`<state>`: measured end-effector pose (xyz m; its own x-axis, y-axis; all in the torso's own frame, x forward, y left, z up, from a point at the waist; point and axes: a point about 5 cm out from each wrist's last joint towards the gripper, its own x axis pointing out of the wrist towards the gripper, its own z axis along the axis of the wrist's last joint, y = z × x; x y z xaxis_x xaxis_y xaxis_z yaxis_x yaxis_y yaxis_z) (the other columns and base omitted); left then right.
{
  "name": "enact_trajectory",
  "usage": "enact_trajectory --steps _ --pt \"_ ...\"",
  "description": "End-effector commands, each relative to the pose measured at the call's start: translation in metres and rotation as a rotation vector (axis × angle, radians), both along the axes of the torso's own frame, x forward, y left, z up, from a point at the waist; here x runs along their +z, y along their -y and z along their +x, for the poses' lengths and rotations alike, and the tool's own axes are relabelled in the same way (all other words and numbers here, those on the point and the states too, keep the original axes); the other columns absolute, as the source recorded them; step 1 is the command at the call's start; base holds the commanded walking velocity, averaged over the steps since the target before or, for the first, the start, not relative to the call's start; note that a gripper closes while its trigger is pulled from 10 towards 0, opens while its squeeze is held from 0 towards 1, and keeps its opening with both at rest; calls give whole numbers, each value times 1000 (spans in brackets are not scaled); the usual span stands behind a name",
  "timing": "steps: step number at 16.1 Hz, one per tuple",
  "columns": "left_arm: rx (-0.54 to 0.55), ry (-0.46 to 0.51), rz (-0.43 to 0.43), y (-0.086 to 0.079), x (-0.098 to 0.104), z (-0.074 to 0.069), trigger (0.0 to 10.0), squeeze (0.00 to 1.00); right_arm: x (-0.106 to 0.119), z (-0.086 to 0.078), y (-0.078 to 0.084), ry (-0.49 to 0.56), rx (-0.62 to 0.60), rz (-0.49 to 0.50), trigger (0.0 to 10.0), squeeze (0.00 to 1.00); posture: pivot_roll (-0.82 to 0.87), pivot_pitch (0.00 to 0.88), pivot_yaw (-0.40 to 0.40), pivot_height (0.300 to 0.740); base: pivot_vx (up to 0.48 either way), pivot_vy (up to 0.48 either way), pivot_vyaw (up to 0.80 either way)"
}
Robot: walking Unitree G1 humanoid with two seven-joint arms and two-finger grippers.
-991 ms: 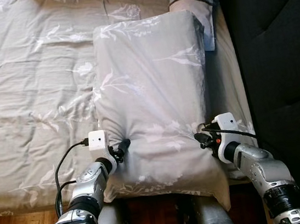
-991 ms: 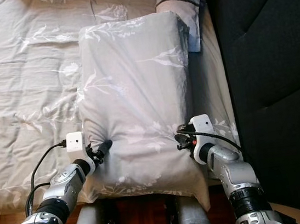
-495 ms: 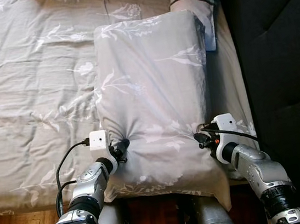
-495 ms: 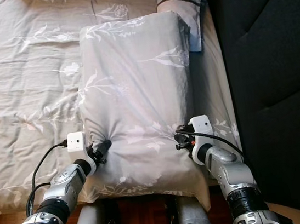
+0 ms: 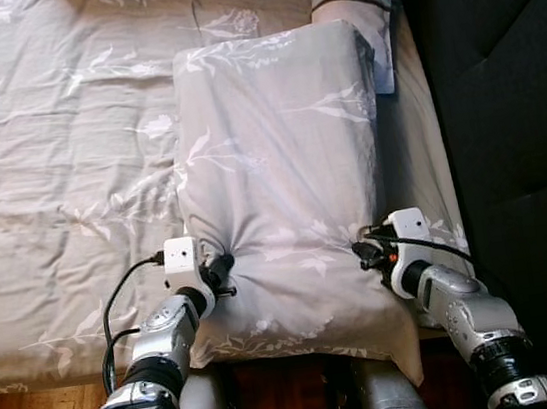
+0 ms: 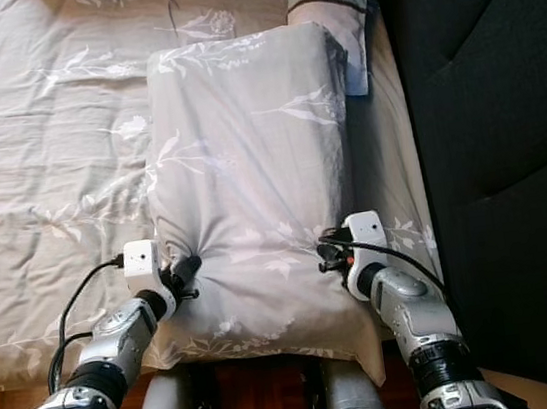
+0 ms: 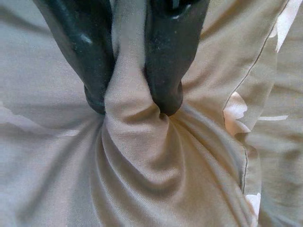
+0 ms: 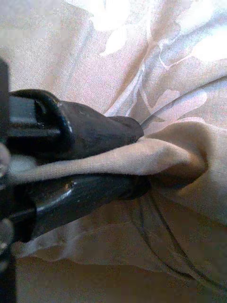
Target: Clean up the room
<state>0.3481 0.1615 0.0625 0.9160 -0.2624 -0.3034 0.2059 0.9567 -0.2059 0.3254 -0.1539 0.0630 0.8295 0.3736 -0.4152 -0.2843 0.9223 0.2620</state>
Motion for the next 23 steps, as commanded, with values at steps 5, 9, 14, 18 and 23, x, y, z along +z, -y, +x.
enact_trajectory --steps 5,9,14,18,23 --pt "-56 -166 -10 11 -34 -23 0 0 -33 -19 -8 -139 1 25 0 0 -83 448 -71 648 0 0 0" --pt "-51 -160 -12 11 -33 -22 0 0 -31 -18 -10 -124 3 27 0 0 -78 441 -68 648 0 0 0" --pt "23 139 68 0 2 -7 10000 0 -11 -7 1 120 -194 3 10000 0 -53 385 -45 648 0 0 0" --pt "37 217 87 -2 12 -7 10000 0 -9 -19 4 194 -229 -8 10000 0 -46 353 -32 648 0 0 0" --pt "93 291 9 -1 19 -10 10000 0 -1 -24 12 286 -348 15 10000 0 -39 260 -23 648 0 0 0"
